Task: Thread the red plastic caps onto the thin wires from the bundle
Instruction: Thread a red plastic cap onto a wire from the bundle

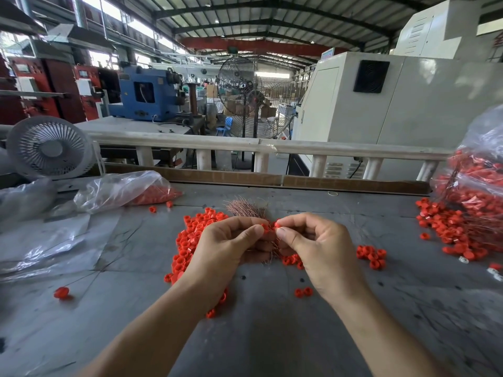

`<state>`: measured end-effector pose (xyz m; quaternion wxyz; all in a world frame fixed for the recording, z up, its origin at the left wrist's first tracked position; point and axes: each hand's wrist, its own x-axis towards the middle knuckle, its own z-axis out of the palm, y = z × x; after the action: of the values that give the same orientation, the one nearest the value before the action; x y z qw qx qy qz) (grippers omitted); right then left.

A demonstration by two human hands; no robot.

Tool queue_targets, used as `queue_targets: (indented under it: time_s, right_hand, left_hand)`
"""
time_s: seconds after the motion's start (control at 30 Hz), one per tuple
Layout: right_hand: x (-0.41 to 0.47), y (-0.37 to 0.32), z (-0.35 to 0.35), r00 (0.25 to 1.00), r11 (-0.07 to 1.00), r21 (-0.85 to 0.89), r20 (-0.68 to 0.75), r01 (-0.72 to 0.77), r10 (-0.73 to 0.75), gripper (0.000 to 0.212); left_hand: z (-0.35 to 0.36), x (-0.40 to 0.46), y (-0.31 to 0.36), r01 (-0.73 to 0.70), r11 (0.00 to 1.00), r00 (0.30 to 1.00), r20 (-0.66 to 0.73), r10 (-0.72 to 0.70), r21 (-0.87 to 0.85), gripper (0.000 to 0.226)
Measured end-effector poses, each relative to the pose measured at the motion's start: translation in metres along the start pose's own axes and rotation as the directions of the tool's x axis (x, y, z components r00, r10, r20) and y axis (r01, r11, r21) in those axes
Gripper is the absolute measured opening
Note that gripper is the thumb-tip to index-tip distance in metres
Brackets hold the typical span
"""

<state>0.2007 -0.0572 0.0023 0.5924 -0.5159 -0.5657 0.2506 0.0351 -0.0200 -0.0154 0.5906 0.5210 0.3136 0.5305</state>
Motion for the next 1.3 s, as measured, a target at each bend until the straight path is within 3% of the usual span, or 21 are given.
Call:
queue_targets:
  time_s: [0.47, 0.67, 0.93, 1.1, 1.3]
  right_hand:
    - [-0.005, -0.01, -0.001, 0.991, 0.987, -0.092, 0.021, 0.13, -0.129, 0.014]
    - [-0.005, -0.013, -0.002, 0.974, 0.966, -0.125, 0.069, 0.224, -0.217, 0.016]
    - [-0.006, -0.011, 0.002, 0.967, 0.956, -0.147, 0.05, 0.253, -0.248, 0.015]
    - [-0.008, -0.01, 0.005, 0.943, 0.898, -0.292, 0.063, 0.33, -0.326, 0.019]
    - [-0.013, -0.007, 0.017, 0.898, 0.763, -0.512, 0.04, 0.395, -0.438, 0.014]
  left_hand:
    - [0.005, -0.006, 0.005, -0.148, 0.98, 0.988, 0.06, 0.142, 0.131, 0.015]
    - [0.006, -0.007, 0.007, -0.168, 0.977, 0.985, 0.057, 0.161, 0.131, 0.023]
    - [0.007, -0.008, 0.005, -0.195, 0.966, 0.981, 0.03, 0.193, 0.168, 0.015]
    - [0.009, -0.008, 0.004, -0.149, 0.985, 0.989, -0.001, 0.15, 0.09, 0.013]
    - [0.013, -0.009, 0.0, 0.033, 0.995, 0.999, 0.016, -0.031, -0.092, 0.028]
